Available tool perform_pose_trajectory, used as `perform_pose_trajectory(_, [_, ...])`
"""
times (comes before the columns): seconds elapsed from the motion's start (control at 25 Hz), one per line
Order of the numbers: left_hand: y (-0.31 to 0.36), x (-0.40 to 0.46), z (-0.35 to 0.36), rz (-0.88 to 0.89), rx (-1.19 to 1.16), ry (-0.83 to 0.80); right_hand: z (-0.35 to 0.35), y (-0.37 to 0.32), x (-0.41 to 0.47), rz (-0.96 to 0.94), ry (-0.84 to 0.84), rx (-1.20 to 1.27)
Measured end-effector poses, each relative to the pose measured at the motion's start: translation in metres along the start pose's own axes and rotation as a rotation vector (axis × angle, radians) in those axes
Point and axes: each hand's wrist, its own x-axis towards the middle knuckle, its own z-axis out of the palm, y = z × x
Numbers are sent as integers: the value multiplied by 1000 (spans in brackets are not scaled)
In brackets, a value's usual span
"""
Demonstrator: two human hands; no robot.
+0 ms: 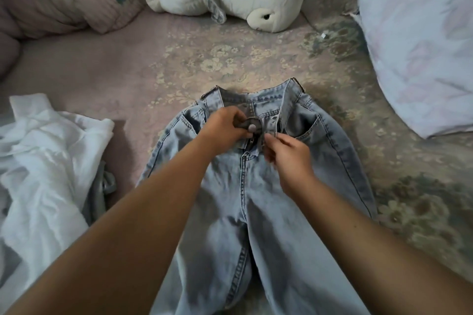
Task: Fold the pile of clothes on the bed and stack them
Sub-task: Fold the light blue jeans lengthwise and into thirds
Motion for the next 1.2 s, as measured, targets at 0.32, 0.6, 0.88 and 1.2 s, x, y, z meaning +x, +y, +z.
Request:
perform_pose_trajectory(0.32, [-1,-8,-5,-78,-277,40,6,-6,4,59,-114,122])
perform_pose_trajectory(0.6, [3,-9,-4,-31,-220,39,11,-8,1,5,-73,141])
perform_pose_trajectory(0.88, [1,-10,-3,1,-107,32,10,-13,-2,87,-160,209])
perform_pose_trajectory(1.2, [-1,-11,1,25,126,118,4,-15,3,-129,-173,-282])
